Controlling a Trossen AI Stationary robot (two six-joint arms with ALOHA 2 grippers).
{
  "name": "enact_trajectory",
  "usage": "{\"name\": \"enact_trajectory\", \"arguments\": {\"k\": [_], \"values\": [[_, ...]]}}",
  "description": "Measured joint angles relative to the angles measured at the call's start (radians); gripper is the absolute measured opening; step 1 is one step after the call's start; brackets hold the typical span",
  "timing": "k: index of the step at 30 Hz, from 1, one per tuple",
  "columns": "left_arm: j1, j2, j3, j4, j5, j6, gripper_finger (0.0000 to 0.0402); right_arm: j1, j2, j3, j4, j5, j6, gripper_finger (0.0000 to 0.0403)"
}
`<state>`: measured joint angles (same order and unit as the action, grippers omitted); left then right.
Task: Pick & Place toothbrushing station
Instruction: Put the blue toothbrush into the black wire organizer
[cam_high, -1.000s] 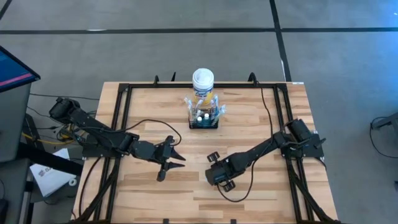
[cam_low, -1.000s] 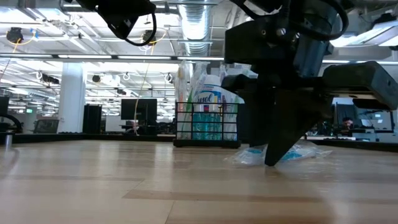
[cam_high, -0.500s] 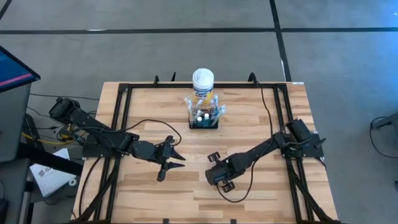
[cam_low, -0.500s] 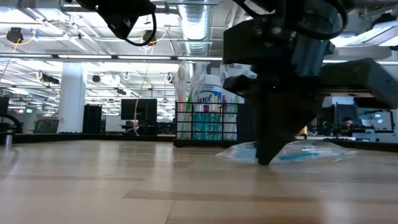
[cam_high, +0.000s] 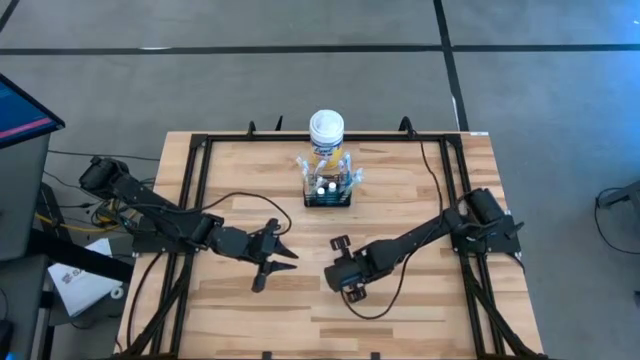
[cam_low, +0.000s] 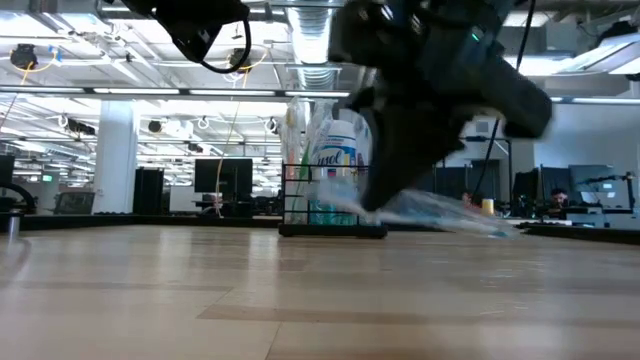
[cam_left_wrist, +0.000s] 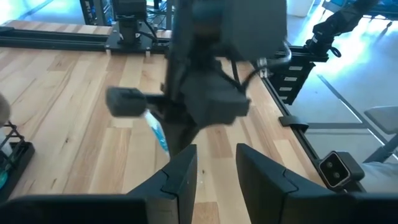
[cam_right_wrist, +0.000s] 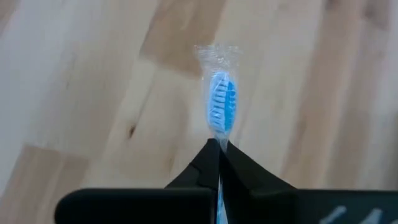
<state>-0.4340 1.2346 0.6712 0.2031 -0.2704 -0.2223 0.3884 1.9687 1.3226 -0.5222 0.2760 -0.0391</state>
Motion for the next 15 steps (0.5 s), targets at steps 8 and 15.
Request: {"name": "enact_trajectory", "arguments": {"k": [8, 15], "values": [[-0.020, 0.000, 0.000, 0.005, 0.001, 0.000, 0.0106, -0.036, -0.130, -0.002, 0.013, 0.093, 0.035, 0.0001], [-0.024, 0.000, 0.000, 0.008, 0.001, 0.000, 0.0106, -0.052, -0.251, -0.002, 0.020, 0.180, 0.028, 0.0001]]}}
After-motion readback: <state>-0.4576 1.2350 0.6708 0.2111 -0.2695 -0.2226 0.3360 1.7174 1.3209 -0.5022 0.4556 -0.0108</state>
